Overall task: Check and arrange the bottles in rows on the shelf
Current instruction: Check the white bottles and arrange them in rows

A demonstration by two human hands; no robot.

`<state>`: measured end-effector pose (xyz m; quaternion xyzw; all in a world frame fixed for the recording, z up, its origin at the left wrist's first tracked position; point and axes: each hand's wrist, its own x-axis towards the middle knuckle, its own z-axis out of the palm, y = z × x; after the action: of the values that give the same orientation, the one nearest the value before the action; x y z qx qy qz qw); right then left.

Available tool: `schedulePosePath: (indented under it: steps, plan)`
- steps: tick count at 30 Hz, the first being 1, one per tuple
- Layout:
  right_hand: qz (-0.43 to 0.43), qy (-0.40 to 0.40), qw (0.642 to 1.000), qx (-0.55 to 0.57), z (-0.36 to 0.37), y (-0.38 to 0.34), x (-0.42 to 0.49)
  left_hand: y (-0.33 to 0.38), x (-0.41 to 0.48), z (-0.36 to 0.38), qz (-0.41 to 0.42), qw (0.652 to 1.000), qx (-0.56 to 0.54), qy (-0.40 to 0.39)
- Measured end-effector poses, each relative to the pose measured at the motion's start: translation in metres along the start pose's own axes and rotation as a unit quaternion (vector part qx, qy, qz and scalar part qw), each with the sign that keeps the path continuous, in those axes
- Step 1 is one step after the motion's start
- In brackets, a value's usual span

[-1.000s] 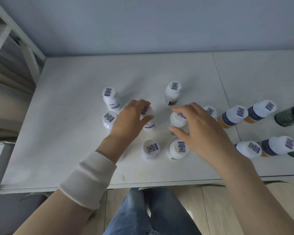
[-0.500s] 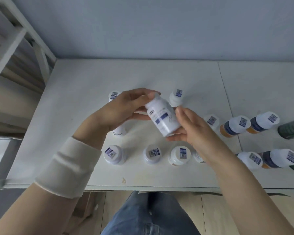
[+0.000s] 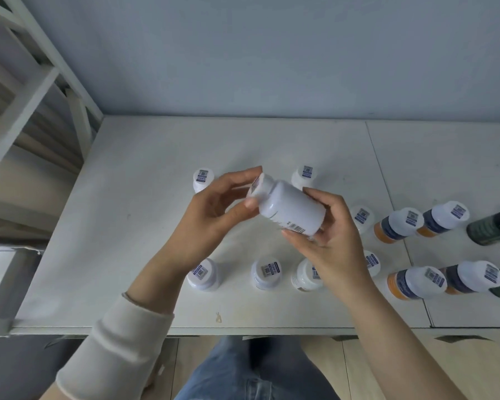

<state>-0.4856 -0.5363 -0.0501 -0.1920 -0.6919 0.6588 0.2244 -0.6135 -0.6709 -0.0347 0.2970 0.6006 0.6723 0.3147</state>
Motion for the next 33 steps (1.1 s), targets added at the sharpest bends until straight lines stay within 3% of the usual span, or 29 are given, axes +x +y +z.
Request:
schedulePosePath:
  steps: [2, 6, 8, 13, 17, 20, 24, 28, 30, 33]
  plan:
    - [-0.052, 0.014, 0.995, -0.079, 0.002, 0.001, -0.001, -0.003, 0.000, 0.001, -0.005, 1.000, -0.012, 0.022]
    - [0.050, -0.026, 0.993, 0.103, 0.003, -0.007, -0.001, -0.006, 0.000, -0.005, 0.031, 0.998, -0.057, 0.019]
    - [0.065, -0.034, 0.990, 0.124, 0.001, -0.009, -0.001, -0.008, 0.001, -0.006, 0.026, 0.998, -0.060, 0.007]
    - [-0.025, -0.009, 0.999, 0.044, 0.007, -0.006, -0.002, -0.013, 0.006, 0.003, -0.044, 0.990, -0.117, 0.058]
    - [0.072, 0.004, 0.992, 0.105, 0.002, -0.008, 0.000, -0.014, 0.009, 0.002, -0.038, 0.987, -0.153, 0.041]
    - [0.006, 0.034, 0.999, -0.022, 0.001, -0.005, 0.002, -0.018, 0.014, 0.003, -0.082, 0.980, -0.177, 0.033]
    - [-0.148, 0.067, 0.961, -0.226, 0.006, -0.007, 0.007, -0.020, 0.023, 0.005, -0.144, 0.964, -0.219, 0.039]
    - [-0.148, 0.049, 0.947, -0.282, 0.001, -0.012, 0.010, -0.020, 0.029, 0.003, -0.192, 0.953, -0.235, 0.021]
    - [-0.099, 0.016, 0.946, -0.308, -0.009, -0.013, 0.010, -0.019, 0.032, -0.001, -0.172, 0.967, -0.188, 0.028]
    - [-0.065, -0.015, 0.904, -0.423, -0.027, -0.010, 0.012, -0.019, 0.036, -0.007, -0.104, 0.993, 0.049, 0.034]
